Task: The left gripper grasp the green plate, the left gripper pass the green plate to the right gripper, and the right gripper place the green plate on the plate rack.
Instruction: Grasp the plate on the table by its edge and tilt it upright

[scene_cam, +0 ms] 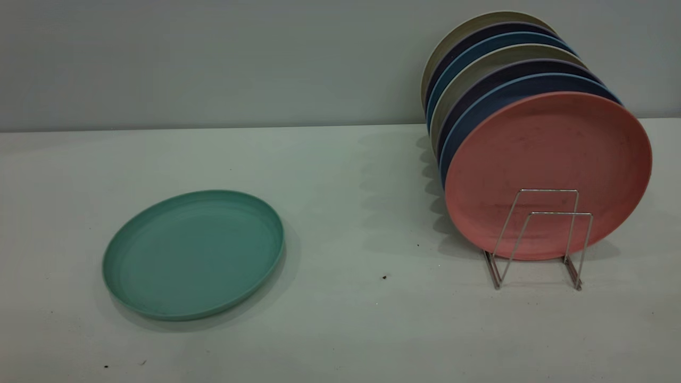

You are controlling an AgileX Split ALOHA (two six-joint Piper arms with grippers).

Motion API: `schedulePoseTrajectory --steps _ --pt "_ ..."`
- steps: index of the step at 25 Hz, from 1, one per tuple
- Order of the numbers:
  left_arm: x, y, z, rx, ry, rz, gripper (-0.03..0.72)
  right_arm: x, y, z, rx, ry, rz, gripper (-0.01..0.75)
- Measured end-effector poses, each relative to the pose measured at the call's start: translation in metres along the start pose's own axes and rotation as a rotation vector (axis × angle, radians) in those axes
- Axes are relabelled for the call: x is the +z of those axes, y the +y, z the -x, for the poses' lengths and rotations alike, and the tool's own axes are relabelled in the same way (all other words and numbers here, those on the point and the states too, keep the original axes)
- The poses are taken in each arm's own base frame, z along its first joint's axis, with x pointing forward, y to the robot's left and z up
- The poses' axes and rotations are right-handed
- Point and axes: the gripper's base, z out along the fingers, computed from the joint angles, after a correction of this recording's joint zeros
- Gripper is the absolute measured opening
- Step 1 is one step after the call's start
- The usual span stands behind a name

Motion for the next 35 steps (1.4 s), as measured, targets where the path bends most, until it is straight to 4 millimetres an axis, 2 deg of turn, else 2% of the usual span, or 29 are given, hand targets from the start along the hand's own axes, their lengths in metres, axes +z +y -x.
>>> schedulePoseTrajectory --steps 12,14,17,20,27,31,35 --pt "0.000 0.000 0.001 -0.001 -0.003 0.000 0.524 0.000 0.001 0.000 0.005 -0.002 0.007 0.334" --pt "-0.002 0.001 0.008 -0.002 -0.027 0.003 0.524 -0.001 0.000 0.003 0.005 -0.004 0.009 0.334" --pt "0.002 0.004 0.032 -0.006 -0.046 0.006 0.524 0.005 -0.001 0.020 0.015 -0.004 0.023 0.342" --pt "0.020 0.006 0.063 -0.021 -0.004 -0.014 0.524 0.021 -0.003 0.046 0.041 -0.006 0.051 0.381" --pt "0.069 0.008 0.126 -0.046 0.101 -0.094 0.542 0.069 -0.006 0.101 0.056 0.033 0.118 0.537" --pt "0.097 0.010 0.153 -0.034 0.138 -0.110 0.563 0.105 0.001 0.127 0.047 0.041 0.234 0.556" --pt "0.131 0.011 0.170 -0.068 0.189 -0.142 0.565 0.145 0.022 0.144 0.008 0.049 0.394 0.556"
